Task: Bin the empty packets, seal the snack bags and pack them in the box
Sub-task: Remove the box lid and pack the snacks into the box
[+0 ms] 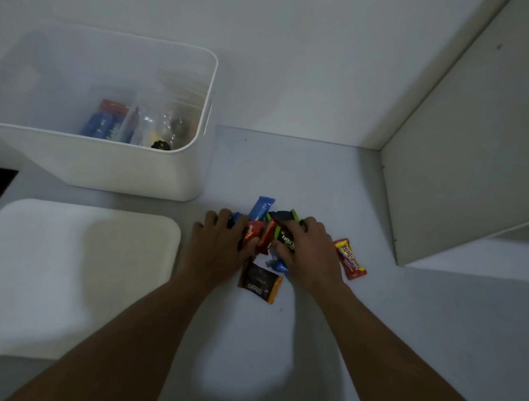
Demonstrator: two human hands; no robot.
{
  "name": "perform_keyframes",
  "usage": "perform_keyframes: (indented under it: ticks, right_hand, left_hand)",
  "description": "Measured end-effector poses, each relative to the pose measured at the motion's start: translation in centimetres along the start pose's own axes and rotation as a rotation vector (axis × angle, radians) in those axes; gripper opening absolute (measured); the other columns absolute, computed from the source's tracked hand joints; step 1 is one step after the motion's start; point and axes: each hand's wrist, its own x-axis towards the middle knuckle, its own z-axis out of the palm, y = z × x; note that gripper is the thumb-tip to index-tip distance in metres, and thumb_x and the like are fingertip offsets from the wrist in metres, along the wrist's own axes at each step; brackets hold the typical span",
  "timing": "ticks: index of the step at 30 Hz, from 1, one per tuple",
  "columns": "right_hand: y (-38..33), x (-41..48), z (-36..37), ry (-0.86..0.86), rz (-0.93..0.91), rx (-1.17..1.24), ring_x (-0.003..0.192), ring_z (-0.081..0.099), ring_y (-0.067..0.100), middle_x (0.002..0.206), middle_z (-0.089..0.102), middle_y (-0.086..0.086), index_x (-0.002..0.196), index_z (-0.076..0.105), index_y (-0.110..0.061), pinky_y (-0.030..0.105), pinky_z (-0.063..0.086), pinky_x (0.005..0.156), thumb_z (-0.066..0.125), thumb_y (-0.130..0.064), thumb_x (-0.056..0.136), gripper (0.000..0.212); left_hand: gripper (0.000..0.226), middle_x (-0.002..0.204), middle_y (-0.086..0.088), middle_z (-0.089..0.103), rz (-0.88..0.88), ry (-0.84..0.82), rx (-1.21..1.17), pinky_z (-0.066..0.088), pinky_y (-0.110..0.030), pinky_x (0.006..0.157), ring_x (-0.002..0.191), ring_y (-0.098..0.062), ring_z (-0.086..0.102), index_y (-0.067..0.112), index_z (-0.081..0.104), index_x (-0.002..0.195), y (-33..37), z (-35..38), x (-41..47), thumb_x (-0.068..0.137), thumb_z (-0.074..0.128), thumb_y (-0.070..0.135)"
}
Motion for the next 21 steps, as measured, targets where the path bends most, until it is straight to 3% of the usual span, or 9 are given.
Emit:
perform_keyframes:
  ticks: [3,7,10,12,16,21]
  right_hand:
    - [0.3,0.2,-0.1,0.059,-0.002,0.032,0.094,0.051,0.024,0.101,0.053,0.008,0.115,0.063,-0.016,0.031,0.041,0.066,0.059,-0.039,0.093,0.032]
    - [0.9,0.4,-0.8,0.075,0.026,0.067,0.088,0.053,0.026,0.101,0.051,0.01,0.11,0.063,-0.009,0.034,0.047,0.065,0.062,-0.029,0.092,0.026]
    - [0.9,0.5,-1.7,0.084,0.048,0.127,0.081,0.053,0.024,0.095,0.046,0.005,0.109,0.063,-0.009,0.031,0.043,0.063,0.063,-0.024,0.092,0.023]
    - [0.7,0.6,-2.6,0.088,0.054,0.138,0.075,0.049,0.019,0.092,0.04,0.0,0.107,0.063,-0.008,0.028,0.038,0.061,0.063,-0.024,0.092,0.022]
    - [-0.3,1.1,-5.6,0.072,0.058,0.14,0.073,0.049,0.019,0.092,0.042,0.0,0.103,0.061,-0.009,0.032,0.043,0.061,0.063,-0.027,0.092,0.022]
    - [-3.8,3.3,-11.4,0.132,0.04,0.184,0.072,0.049,0.018,0.09,0.045,0.001,0.096,0.061,-0.009,0.029,0.035,0.059,0.064,-0.03,0.091,0.022]
  left_hand:
    - [0.049,0.101,-0.007,0.057,0.014,0.033,-0.086,0.045,-0.029,0.054,0.084,-0.023,0.056,0.019,0.058,0.117,0.1,0.3,-0.1,0.095,0.034,0.056]
    - [0.038,0.094,-0.003,0.057,0.026,0.068,-0.122,0.043,-0.027,0.05,0.074,-0.018,0.056,0.021,0.059,0.111,0.1,-0.3,0.3,0.097,0.041,0.051]
    - [0.035,0.09,-0.003,0.057,0.038,0.113,-0.134,0.04,-0.025,0.047,0.067,-0.017,0.056,0.019,0.06,0.105,0.0,-1.2,0.7,0.097,0.044,0.049]
    - [0.034,0.086,-0.001,0.056,0.037,0.143,-0.148,0.04,-0.025,0.045,0.064,-0.016,0.054,0.019,0.059,0.1,0.1,-2.1,0.8,0.096,0.045,0.049]
    - [0.035,0.079,0.002,0.053,0.026,0.192,-0.189,0.046,-0.029,0.043,0.06,-0.014,0.051,0.02,0.059,0.093,0.7,-5.4,0.6,0.092,0.041,0.05]
    - [0.03,0.078,0.004,0.053,0.063,0.32,-0.207,0.047,-0.027,0.046,0.06,-0.01,0.047,0.02,0.062,0.094,-0.5,-12.0,0.6,0.095,0.048,0.047]
